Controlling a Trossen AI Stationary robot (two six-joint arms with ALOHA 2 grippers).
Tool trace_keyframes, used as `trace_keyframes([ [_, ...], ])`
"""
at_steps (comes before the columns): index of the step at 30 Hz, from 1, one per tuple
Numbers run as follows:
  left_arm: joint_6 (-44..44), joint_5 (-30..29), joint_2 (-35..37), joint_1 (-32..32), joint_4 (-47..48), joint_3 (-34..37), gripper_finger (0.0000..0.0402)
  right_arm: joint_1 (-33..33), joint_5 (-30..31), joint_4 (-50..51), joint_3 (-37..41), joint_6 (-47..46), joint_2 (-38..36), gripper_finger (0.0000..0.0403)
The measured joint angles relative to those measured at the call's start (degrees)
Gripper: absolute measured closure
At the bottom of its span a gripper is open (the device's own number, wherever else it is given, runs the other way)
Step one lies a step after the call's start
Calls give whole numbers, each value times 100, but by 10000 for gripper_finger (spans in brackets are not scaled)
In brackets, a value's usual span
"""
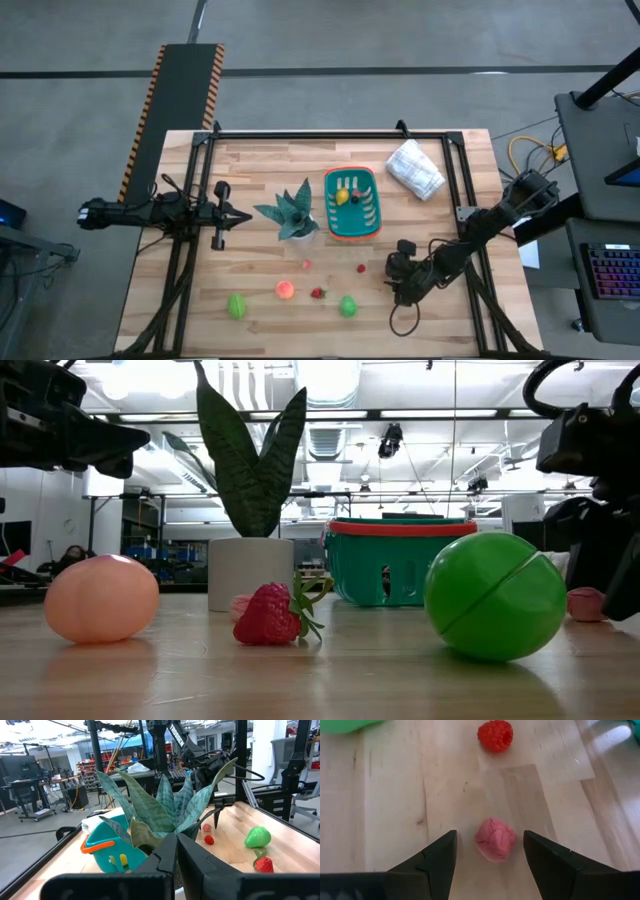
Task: Build produce basket
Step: Put the right peach into the basket
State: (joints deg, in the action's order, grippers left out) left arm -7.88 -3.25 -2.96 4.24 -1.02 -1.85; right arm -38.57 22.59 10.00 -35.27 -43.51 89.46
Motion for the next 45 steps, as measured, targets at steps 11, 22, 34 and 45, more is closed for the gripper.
trace_keyframes([
  [11,0,-2,1,1,-3,0,402,-2,-4,-170,16,1,37,197],
  [22,0,0,1,0,-2,0,402,24,-7,-170,16,7,37,292],
  [34,0,0,2,-1,-2,0,402,24,-7,-157,3,49,-12,340],
  [45,0,0,6,-1,0,0,402,35,155,-200,-333,765,-704,342],
])
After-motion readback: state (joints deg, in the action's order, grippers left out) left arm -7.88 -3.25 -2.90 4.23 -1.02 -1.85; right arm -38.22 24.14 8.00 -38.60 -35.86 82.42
